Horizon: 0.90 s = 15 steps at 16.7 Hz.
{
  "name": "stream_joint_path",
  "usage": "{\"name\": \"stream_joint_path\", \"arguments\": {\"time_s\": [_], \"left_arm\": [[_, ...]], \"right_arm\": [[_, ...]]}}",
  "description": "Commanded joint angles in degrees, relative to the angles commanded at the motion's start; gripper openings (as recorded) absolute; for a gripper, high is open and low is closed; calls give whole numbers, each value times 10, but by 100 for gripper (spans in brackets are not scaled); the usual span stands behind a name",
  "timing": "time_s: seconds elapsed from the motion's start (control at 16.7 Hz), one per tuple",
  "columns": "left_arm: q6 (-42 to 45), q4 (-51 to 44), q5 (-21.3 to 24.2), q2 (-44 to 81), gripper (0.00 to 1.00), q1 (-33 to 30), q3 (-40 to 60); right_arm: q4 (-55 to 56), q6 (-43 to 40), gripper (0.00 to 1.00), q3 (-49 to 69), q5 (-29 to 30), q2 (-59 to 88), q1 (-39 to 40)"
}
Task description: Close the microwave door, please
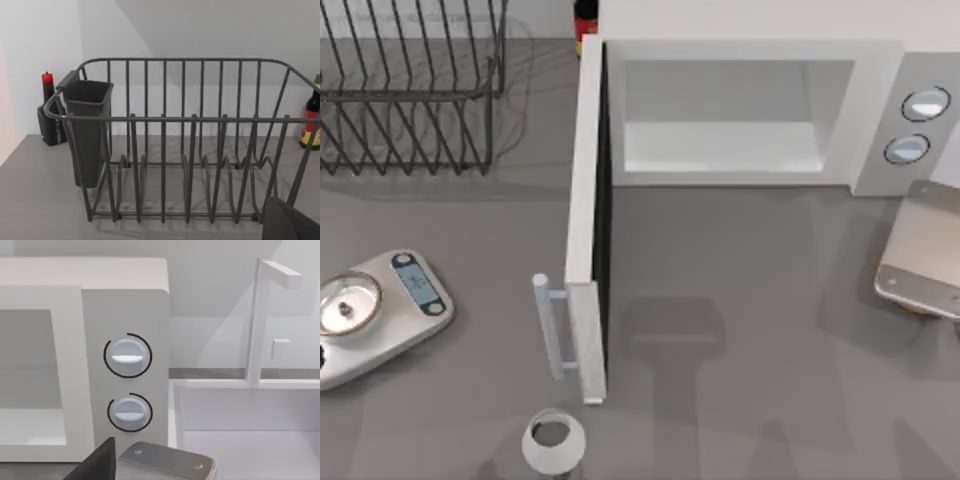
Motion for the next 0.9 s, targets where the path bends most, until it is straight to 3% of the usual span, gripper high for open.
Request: {"name": "stream_joint_path", "arguments": {"time_s": [0.3, 0.6, 0.9], "left_arm": [[-11, -28, -30, 37, 0, -34, 22], [-67, -125, -131, 218, 0, -152, 111], [-149, -231, -238, 459, 0, -302, 262]], "right_arm": [[0, 0, 100, 0, 0, 0, 0], [0, 0, 100, 0, 0, 0, 0], [0, 0, 100, 0, 0, 0, 0]]}}
